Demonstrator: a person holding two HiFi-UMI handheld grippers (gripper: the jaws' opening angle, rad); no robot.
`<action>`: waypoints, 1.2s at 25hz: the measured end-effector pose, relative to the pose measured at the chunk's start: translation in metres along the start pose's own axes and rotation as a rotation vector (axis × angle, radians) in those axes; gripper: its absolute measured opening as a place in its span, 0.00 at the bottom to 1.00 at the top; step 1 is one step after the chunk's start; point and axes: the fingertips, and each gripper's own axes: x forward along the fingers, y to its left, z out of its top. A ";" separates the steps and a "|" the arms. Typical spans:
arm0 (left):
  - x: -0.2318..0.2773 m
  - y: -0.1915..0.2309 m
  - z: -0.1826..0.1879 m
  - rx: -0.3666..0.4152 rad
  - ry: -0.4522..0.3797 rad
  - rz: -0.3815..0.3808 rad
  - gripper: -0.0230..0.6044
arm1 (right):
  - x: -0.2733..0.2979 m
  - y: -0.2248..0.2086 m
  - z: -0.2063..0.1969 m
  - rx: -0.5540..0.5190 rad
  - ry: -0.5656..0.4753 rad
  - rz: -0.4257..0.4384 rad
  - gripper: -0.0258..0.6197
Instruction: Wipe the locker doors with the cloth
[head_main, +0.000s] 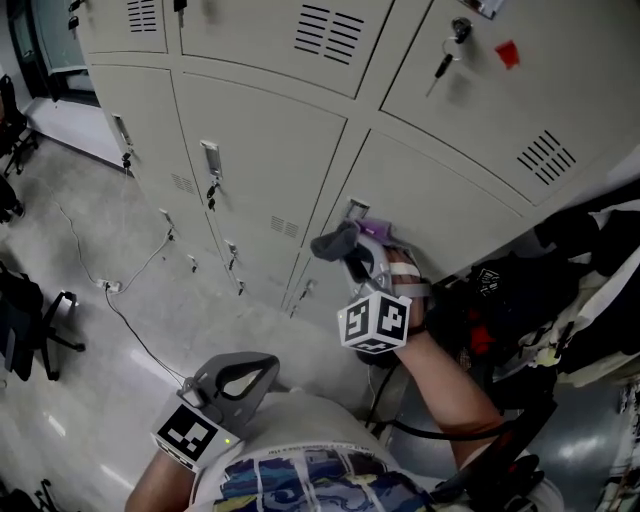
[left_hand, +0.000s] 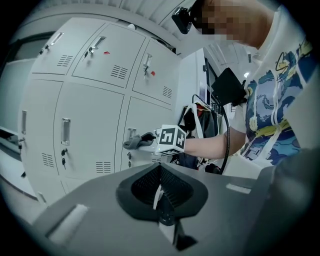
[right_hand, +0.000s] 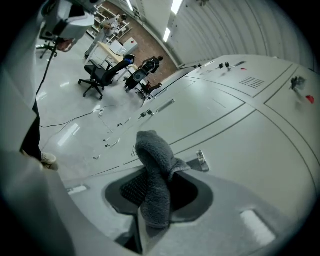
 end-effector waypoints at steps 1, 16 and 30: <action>0.001 0.000 0.000 0.001 0.001 -0.004 0.04 | -0.003 0.002 -0.007 0.008 0.011 -0.001 0.21; 0.007 -0.002 0.001 0.009 0.023 -0.026 0.04 | 0.043 0.069 -0.062 -0.063 0.136 0.103 0.21; -0.006 0.014 -0.006 -0.020 0.058 0.013 0.04 | 0.078 0.095 -0.038 -0.132 0.106 0.111 0.21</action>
